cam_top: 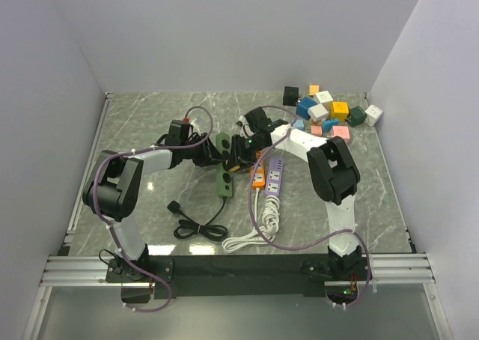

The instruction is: Pull the plug off the socket

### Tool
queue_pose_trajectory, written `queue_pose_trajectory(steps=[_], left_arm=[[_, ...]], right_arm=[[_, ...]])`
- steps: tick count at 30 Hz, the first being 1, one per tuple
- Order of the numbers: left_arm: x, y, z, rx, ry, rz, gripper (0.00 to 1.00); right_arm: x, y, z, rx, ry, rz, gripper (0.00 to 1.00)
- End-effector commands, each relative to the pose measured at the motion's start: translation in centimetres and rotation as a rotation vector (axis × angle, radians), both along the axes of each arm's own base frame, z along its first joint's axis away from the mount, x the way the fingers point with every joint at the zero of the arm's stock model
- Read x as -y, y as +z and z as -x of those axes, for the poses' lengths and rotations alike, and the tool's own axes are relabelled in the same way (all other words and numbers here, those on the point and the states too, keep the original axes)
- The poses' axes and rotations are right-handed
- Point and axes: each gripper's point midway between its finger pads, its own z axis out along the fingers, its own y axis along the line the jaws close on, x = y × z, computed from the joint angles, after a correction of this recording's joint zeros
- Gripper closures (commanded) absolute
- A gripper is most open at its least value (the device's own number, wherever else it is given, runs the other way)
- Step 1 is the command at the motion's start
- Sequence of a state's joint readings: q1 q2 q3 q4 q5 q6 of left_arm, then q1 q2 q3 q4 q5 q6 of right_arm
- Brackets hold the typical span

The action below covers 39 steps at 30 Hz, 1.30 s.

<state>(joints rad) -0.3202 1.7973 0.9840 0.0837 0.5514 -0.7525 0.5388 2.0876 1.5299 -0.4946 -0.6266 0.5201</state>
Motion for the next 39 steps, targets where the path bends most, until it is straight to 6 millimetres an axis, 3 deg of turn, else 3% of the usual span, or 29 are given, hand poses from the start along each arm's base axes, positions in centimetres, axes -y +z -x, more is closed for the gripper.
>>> queue_pose_trajectory(steps=[1, 2, 6, 11, 16, 22, 28, 33, 37, 39], left_arm=[[1.7, 3.2, 0.0, 0.069, -0.076, 0.081, 0.99], [1.5, 2.7, 0.0, 0.059, -0.064, 0.063, 0.99], [0.4, 0.7, 0.2, 0.041, -0.04, 0.002, 0.99], [-1.0, -2.4, 0.8, -0.013, -0.012, -0.039, 1.0], [-1.7, -4.1, 1.2, -0.046, -0.004, -0.049, 1.0], [-1.4, -4.0, 0.6, -0.046, -0.004, -0.04, 1.0], [-1.3, -3.7, 0.1, -0.04, -0.013, -0.046, 0.99], [-1.1, -3.2, -0.2, -0.035, -0.016, -0.039, 0.99], [-1.1, -2.6, -0.4, -0.029, -0.021, -0.041, 0.99], [-1.1, -2.4, -0.6, -0.024, -0.022, -0.044, 1.0]], right_arm=[[-0.7, 1.4, -2.4, 0.1, 0.017, -0.027, 0.96], [-0.2, 2.0, -2.2, 0.104, 0.023, -0.021, 1.0], [1.8, 4.8, -1.9, 0.133, 0.026, -0.04, 1.0], [5.9, 8.4, -2.5, 0.184, -0.042, -0.072, 1.0], [7.3, 10.8, -2.9, 0.224, -0.096, -0.087, 1.0], [7.4, 11.5, -2.6, 0.261, -0.15, -0.057, 1.0], [10.9, 12.1, -3.2, 0.346, -0.243, 0.126, 1.0], [14.1, 12.2, -4.9, 0.376, -0.373, 0.305, 1.0], [14.0, 12.6, -5.3, 0.372, -0.365, 0.287, 1.0], [12.7, 13.0, -5.0, 0.373, -0.316, 0.232, 1.0]])
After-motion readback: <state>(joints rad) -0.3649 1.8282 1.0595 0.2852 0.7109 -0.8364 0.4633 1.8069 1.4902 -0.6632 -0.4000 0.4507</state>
